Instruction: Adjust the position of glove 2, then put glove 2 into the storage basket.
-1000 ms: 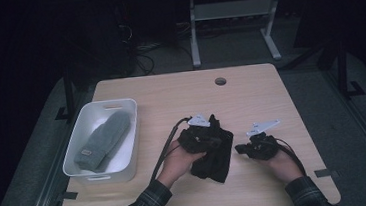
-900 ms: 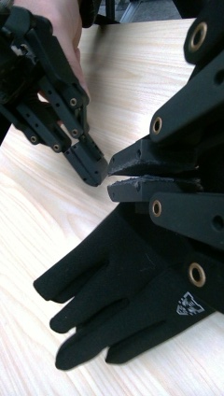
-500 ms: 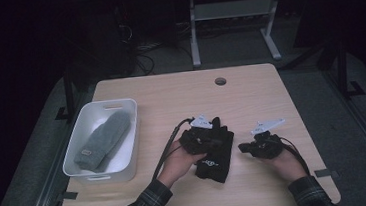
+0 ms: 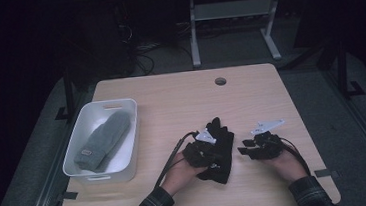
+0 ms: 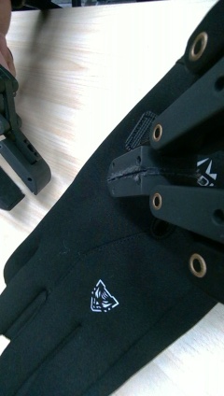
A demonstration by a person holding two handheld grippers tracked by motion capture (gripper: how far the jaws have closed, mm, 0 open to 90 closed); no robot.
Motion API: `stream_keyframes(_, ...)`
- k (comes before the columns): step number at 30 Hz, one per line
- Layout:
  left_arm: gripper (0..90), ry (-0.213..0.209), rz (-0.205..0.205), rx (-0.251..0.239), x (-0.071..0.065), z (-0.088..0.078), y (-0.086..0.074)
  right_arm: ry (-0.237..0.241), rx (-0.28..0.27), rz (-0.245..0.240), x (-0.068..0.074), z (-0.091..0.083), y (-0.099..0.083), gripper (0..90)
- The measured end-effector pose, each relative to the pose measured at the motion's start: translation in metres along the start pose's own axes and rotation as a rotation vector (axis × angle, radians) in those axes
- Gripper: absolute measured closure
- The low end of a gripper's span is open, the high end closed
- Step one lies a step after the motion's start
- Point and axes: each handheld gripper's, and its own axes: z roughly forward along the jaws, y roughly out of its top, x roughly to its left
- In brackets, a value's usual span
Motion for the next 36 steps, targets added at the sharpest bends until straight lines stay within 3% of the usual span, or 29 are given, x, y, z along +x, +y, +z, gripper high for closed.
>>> stream_keyframes(5,89.5,-0.002,0.004,0.021,0.002,-0.004,-0.003,-0.028,-0.011,0.008,-0.002,-0.001,-0.001,48.6)
stream_keyframes(20,89.5,0.072,0.003,0.075,0.021,-0.046,-0.031,-0.096,0.023,0.029,-0.012,-0.008,-0.011,25.3)
stream_keyframes(23,89.5,0.076,0.006,0.083,0.025,-0.053,-0.036,-0.112,0.017,0.040,-0.014,-0.012,-0.017,25.2)
stream_keyframes(24,89.5,0.078,-0.010,0.069,0.024,-0.054,-0.037,-0.116,0.020,0.033,-0.015,-0.012,-0.019,24.6)
stream_keyframes(28,89.1,0.077,0.009,0.076,0.026,-0.059,-0.038,-0.119,0.023,0.024,-0.018,-0.013,-0.026,23.7)
stream_keyframes(29,86.6,0.081,-0.002,0.058,0.025,-0.059,-0.037,-0.117,0.018,0.019,-0.019,-0.013,-0.027,23.7)
stream_keyframes(30,84.7,0.088,0.021,0.069,0.026,-0.062,-0.035,-0.120,0.018,0.022,-0.019,-0.014,-0.027,23.7)
stream_keyframes(32,78.1,0.102,0.021,0.039,0.026,-0.066,-0.031,-0.130,0.014,0.025,-0.020,-0.013,-0.028,21.0)
stream_keyframes(36,59.1,0.151,0.009,-0.004,0.032,-0.070,-0.022,-0.133,0.001,0.026,-0.023,-0.011,-0.029,15.8)
